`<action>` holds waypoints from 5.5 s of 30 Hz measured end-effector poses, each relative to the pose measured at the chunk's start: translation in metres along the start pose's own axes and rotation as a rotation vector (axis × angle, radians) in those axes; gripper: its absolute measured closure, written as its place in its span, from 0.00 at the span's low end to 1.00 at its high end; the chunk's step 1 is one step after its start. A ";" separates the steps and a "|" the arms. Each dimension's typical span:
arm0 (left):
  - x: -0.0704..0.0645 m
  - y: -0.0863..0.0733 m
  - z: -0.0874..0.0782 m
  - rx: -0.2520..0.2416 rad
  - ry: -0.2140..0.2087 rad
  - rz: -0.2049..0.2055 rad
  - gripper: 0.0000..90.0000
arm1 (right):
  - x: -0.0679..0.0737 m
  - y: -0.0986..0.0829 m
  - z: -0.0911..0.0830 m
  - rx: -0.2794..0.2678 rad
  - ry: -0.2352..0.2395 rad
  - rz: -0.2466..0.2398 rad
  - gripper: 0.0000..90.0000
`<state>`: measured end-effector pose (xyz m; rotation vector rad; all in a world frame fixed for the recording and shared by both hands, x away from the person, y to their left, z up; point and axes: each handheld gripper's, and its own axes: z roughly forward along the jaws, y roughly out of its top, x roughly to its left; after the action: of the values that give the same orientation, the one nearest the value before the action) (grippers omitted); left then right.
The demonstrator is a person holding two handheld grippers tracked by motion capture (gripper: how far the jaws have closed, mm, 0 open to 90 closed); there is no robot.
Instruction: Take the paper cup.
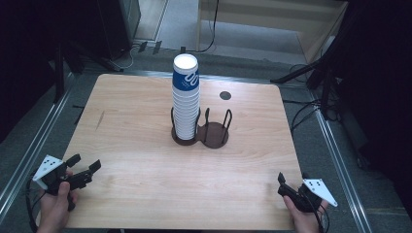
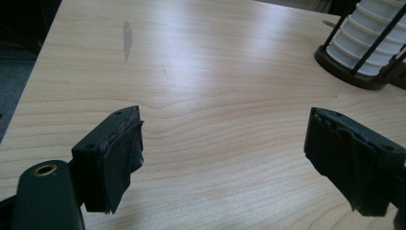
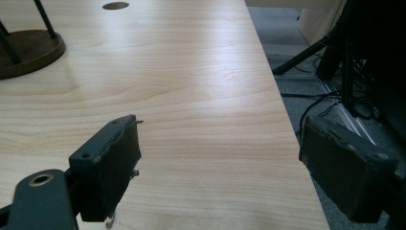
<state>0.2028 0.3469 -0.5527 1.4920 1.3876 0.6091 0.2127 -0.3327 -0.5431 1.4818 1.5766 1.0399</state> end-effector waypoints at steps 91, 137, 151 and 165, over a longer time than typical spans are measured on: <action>-0.003 0.002 0.007 0.045 -0.003 0.025 0.15 | 0.137 0.135 0.020 -0.085 0.253 -0.038 0.06; -0.002 0.002 0.007 0.042 -0.005 0.023 0.15 | 0.197 0.160 0.032 -0.109 0.351 -0.058 0.06; -0.002 0.003 0.008 0.041 -0.006 0.024 0.15 | 0.211 0.168 0.034 -0.115 0.372 -0.064 0.06; -0.003 0.002 0.008 0.040 -0.007 0.026 0.15 | 0.225 0.174 0.037 -0.116 0.391 -0.074 0.06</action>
<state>0.2098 0.3421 -0.5528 1.5453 1.3842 0.5952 0.3011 -0.1034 -0.3953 1.1811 1.7866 1.4149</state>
